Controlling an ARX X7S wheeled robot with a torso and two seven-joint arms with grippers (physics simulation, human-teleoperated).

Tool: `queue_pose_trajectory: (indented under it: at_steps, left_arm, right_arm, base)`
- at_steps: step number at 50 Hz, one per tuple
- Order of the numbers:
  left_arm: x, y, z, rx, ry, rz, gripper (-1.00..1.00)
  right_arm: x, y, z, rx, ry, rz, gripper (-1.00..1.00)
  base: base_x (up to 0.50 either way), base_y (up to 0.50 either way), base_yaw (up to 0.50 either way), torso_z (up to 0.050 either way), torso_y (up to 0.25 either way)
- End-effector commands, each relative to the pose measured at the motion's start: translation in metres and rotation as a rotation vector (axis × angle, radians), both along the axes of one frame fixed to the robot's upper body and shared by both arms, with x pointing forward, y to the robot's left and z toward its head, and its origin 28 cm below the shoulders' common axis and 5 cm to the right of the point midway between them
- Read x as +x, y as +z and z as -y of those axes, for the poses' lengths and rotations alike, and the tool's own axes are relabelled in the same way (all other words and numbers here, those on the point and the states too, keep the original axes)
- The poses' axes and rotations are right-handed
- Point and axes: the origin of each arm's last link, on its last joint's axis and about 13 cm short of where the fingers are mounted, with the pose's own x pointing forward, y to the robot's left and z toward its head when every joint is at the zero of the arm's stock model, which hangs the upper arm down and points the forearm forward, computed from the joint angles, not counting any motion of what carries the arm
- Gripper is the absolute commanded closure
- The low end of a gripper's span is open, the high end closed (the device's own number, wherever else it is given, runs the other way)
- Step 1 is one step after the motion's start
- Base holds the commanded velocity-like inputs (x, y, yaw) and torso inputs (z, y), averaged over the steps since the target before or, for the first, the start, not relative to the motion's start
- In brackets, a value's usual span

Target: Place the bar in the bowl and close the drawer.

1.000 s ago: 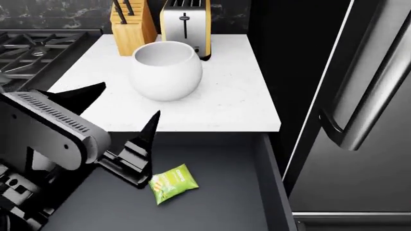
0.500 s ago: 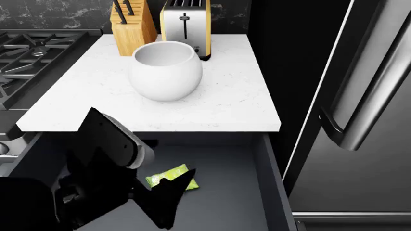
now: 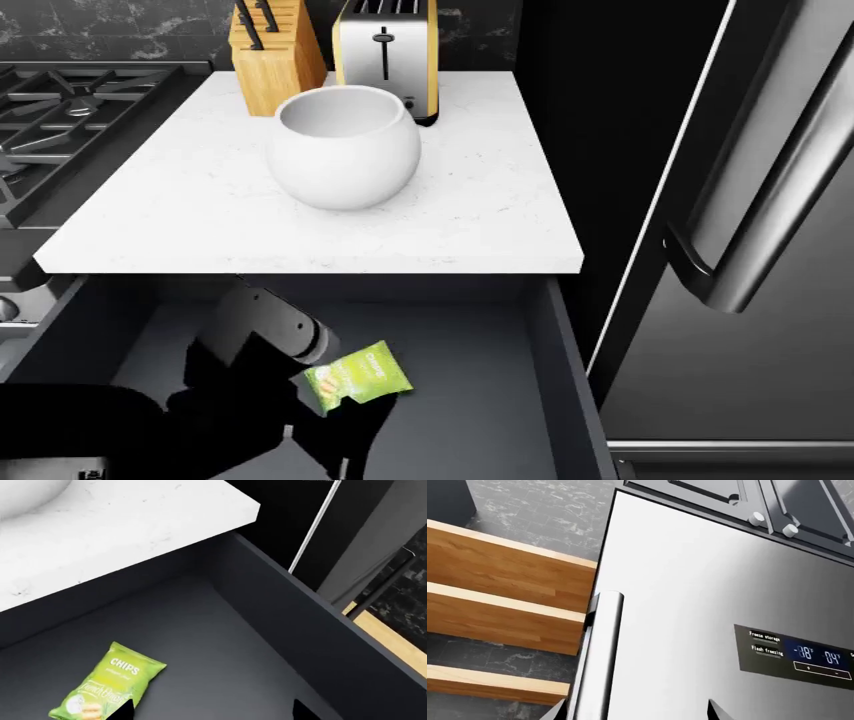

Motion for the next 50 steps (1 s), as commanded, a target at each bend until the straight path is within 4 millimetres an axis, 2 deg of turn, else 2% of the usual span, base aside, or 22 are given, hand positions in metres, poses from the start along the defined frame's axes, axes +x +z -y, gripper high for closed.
queue_pose_trajectory:
  at_steps: [1, 22, 50]
  left_arm:
    - [0.009, -0.022, 0.000, 0.052, 0.041, -0.069, -1.00]
    - [0.009, -0.055, 0.004, 0.108, 0.047, -0.162, -1.00]
    - [0.008, -0.077, 0.006, 0.177, 0.053, -0.237, -1.00]
  right_arm:
    - [0.001, -0.003, -0.001, -0.001, 0.000, -0.005, -1.00]
    - [0.002, -0.006, 0.000, 0.000, -0.003, -0.008, -1.00]
    - [0.003, -0.009, -0.001, 0.000, 0.000, -0.014, -1.00]
  base:
    - [0.00, 0.00, 0.00, 0.000, 0.000]
    - [0.00, 0.00, 0.00, 0.000, 0.000]
    - [0.00, 0.00, 0.00, 0.000, 0.000]
